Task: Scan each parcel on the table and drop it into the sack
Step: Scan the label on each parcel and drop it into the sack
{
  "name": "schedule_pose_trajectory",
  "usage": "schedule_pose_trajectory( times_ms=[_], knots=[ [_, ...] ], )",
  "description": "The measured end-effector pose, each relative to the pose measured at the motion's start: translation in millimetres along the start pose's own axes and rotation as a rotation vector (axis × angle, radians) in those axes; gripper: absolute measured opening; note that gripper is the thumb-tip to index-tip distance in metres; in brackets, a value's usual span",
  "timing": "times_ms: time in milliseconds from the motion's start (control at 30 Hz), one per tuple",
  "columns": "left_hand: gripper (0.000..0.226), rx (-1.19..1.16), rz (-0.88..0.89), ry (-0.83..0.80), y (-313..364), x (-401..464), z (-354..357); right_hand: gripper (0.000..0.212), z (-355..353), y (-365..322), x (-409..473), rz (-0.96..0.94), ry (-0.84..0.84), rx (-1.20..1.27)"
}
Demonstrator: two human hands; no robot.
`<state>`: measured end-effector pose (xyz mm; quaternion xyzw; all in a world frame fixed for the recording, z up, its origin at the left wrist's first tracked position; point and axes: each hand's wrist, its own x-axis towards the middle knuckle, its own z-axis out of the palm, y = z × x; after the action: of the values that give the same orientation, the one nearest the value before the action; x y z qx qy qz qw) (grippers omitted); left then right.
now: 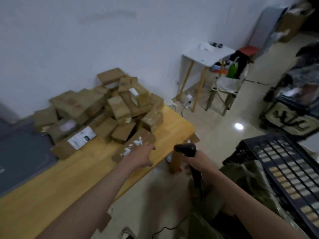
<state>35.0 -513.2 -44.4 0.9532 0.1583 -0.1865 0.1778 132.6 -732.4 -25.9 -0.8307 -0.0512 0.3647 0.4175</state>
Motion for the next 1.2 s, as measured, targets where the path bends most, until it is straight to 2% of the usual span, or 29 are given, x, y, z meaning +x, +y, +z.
schedule_pose_trajectory(
  times_ms=[67,167,300,500,767,933,1067,1200],
  knots=[
    [0.071,-0.025,-0.033,0.028,-32.2,-16.6,-10.3,0.02,23.6,-23.2,1.6,-0.017,-0.023,-0.018],
    [0.069,-0.056,-0.084,0.034,-79.0,-41.7,-23.0,0.016,63.7,-54.6,3.3,-0.044,-0.066,-0.052],
    [0.061,-0.017,-0.121,0.031,-138.9,-68.2,-37.9,0.022,119.1,-89.0,7.5,-0.066,-0.118,0.001],
    [0.064,-0.049,-0.192,0.068,-203.7,-88.5,-65.5,0.023,177.2,-128.6,15.0,-0.13,-0.139,0.0],
    [0.061,-0.04,-0.232,0.092,-241.7,-76.0,-96.3,0.013,200.3,-185.8,49.1,-0.215,-0.13,-0.04],
    [0.05,-0.1,-0.239,0.079,-249.6,-49.1,-116.8,0.013,199.6,-213.5,86.3,-0.233,-0.132,-0.085],
    [0.056,-0.174,-0.272,0.121,-255.9,-20.0,-127.9,0.016,193.4,-236.5,125.9,-0.249,-0.121,-0.126],
    [0.06,-0.266,-0.316,0.116,-254.2,12.9,-134.9,0.009,190.3,-250.1,170.4,-0.233,-0.152,-0.116]
  ],
)
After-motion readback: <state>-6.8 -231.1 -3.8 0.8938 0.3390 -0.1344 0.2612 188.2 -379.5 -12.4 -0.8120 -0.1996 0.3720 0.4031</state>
